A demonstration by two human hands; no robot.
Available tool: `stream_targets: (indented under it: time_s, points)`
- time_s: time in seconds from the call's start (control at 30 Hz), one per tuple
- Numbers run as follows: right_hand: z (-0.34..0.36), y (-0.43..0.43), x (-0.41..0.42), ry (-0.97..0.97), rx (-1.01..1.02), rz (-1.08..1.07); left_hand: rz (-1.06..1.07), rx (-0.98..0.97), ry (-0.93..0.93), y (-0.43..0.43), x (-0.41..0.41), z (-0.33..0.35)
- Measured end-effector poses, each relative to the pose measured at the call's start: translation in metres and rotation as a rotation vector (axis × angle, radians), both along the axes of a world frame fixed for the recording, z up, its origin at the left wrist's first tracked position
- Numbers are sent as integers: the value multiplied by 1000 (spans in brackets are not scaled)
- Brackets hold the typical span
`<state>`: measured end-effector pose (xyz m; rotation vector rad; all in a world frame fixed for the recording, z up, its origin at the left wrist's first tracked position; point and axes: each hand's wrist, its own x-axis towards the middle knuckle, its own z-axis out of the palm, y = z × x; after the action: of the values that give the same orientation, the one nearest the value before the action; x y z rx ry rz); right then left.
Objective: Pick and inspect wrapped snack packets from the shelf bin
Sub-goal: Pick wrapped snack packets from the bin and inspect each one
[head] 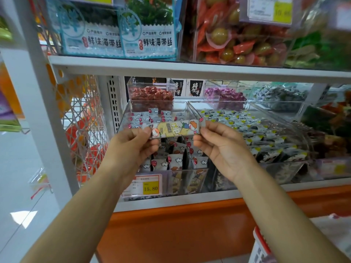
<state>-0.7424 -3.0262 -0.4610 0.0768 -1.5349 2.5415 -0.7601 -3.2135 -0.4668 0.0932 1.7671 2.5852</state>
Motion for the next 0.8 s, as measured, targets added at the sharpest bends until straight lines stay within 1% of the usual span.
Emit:
stream_targets:
  time_s: [0.1,0.17,0.23,0.3,0.4,0.47,0.53,0.63,0.8]
  points:
    - [1,1,-1,1,-42,-43,-56,57,2,-1,-1,1]
    - [1,2,0,7,-32,-70,-75,86,7,-1,-1,2]
    - [0,2,1,16,10,-105,-80,77,25,-2,-1,2]
    - [0,1,2,23,74,-150,-76,10,55,-1,-1,2]
    - [0,0,2,30,142,-180,-37,-218,148,1,3,2]
    - [-1,1,2,43,253,-217,-18,-315,197,2,3,1]
    - [-3,2,1,61,322,-239,-10,-304,187,2,3,1]
    - [-5,3,-1,80,378,-243,-76,-269,155,0,3,1]
    - [-3,1,0,90,322,-175,-55,-255,132,0,2,1]
